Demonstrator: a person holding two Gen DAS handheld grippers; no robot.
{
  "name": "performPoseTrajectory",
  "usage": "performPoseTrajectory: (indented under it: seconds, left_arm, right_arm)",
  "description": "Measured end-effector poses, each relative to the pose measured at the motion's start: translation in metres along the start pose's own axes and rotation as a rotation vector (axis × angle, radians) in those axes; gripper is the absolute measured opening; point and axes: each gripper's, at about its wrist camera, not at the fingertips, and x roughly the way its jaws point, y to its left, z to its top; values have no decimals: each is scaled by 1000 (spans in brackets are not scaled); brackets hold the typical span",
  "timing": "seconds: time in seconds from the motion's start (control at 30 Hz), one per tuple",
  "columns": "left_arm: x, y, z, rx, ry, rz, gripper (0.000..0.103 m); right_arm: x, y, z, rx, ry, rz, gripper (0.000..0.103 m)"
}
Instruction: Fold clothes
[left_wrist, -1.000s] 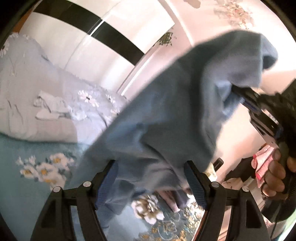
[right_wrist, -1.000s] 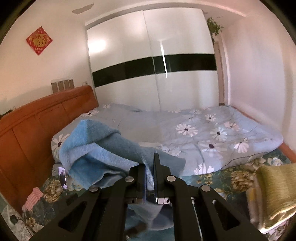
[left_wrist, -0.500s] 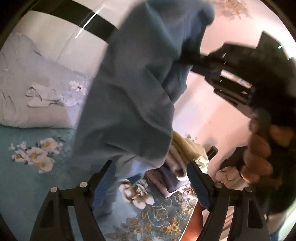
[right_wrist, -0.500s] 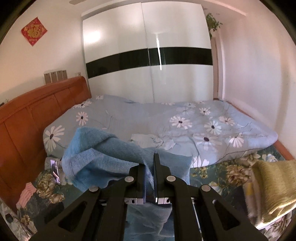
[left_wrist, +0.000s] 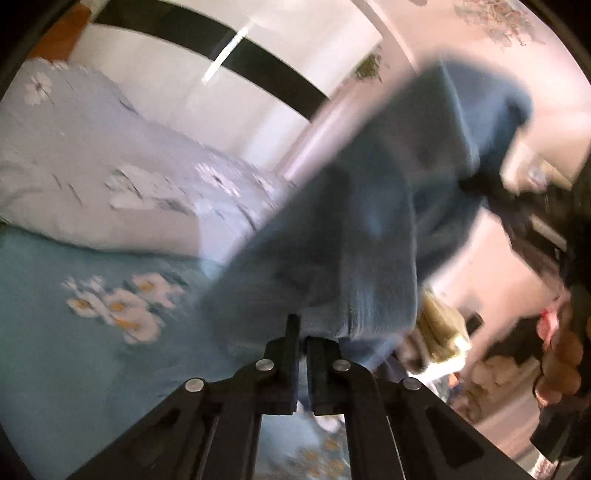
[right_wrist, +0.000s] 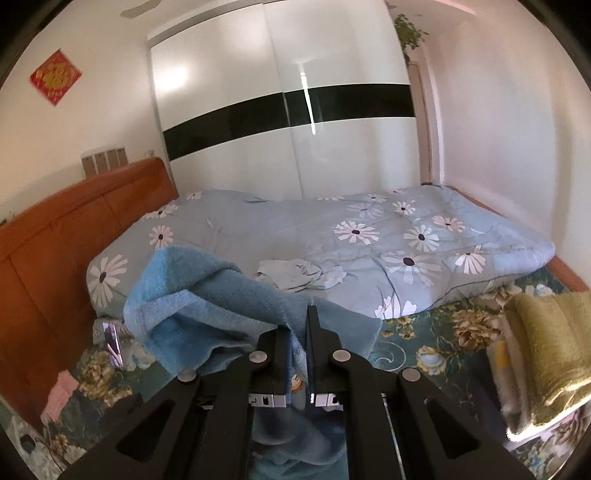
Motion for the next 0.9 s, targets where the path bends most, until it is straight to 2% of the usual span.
performPoseTrajectory:
  seconds: [0.23, 0.33, 0.43, 0.57, 0.73, 0.83, 0.9]
  left_arm:
    - [-76, 21, 72, 81, -228, 124, 3]
    - [-119, 22, 87, 134, -304, 106, 3]
    - [-166, 7, 84, 229, -356, 96, 3]
    - [-222, -16, 68, 367, -366, 111, 3]
    - [-277, -44, 75, 477, -379, 156, 3]
    - [-272, -43, 90, 509, -373, 227, 4]
    - [-253, -31, 98, 492, -319, 275, 4]
  right_arm:
    - [-29, -14, 1, -17, -78, -16, 6]
    - [-46, -18, -1, -22, -120, 23, 6]
    - [-63, -11, -14, -71, -144, 69, 6]
    - [-95, 7, -38, -157, -173, 112, 6]
    - [-139, 25, -46, -221, -233, 188, 6]
    - [-139, 33, -42, -243, -230, 217, 6]
    - [-116, 34, -44, -235, -173, 215, 6]
